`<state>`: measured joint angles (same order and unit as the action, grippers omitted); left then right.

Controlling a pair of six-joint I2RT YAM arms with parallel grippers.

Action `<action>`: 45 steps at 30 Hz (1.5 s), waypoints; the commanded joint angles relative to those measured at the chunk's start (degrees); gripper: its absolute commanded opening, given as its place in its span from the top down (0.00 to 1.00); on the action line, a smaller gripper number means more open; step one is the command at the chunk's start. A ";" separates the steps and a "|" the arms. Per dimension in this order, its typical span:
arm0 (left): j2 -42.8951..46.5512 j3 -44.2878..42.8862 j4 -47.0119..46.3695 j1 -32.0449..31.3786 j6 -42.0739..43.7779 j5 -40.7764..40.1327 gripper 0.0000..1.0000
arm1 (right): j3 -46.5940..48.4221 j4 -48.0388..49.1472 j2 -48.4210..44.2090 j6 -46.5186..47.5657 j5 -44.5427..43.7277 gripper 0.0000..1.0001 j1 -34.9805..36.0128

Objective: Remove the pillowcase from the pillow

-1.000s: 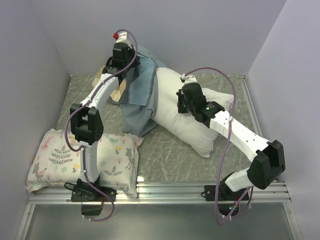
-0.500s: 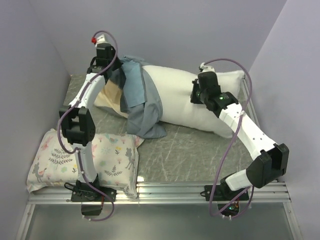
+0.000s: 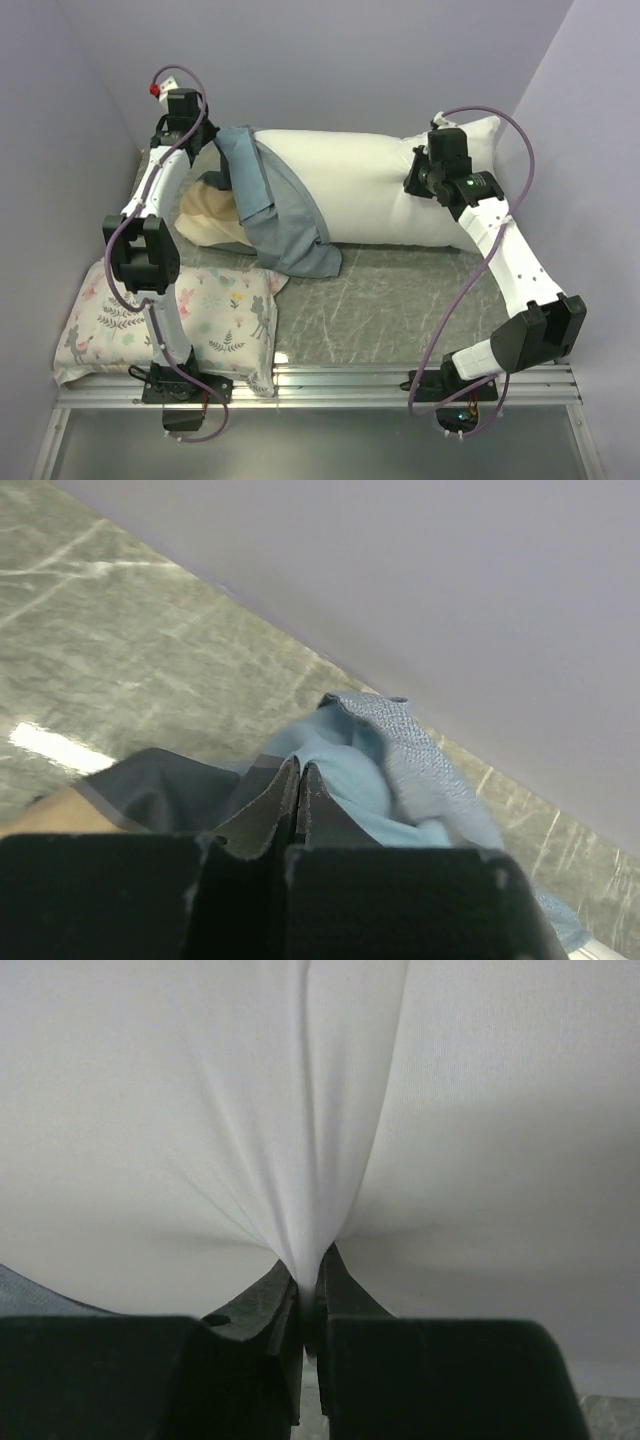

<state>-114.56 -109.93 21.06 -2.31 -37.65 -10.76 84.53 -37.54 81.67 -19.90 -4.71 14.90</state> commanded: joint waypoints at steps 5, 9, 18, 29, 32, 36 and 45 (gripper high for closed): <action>5.31 -0.37 -4.27 9.69 -0.67 -5.06 1.00 | 8.37 1.42 -2.39 -0.49 -6.10 1.00 -4.87; 5.58 -1.08 -3.57 11.79 -0.67 -4.18 1.00 | 10.38 1.07 -2.30 -1.02 -5.22 1.00 -6.01; 8.65 0.24 -4.71 13.29 -1.20 -2.95 1.00 | 13.82 1.59 1.12 -0.58 -1.72 1.00 -6.98; 13.91 11.88 -9.44 11.37 -4.89 3.47 1.00 | 8.38 6.77 4.99 -1.54 2.86 1.00 -8.12; 15.07 18.76 -12.01 8.99 -6.12 4.08 1.00 | 7.14 8.10 6.04 -1.98 3.12 1.00 -8.83; 16.12 25.10 -12.17 4.17 -6.82 3.82 0.95 | 6.53 8.18 6.23 -3.03 4.44 0.92 -9.36; 25.78 36.36 -11.05 -2.44 -4.98 0.92 0.04 | 2.74 8.98 2.27 -4.36 3.75 0.36 -9.18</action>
<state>-96.92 -73.47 11.11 -4.84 -43.62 -8.25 86.98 -33.69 87.61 -23.70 -0.99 5.39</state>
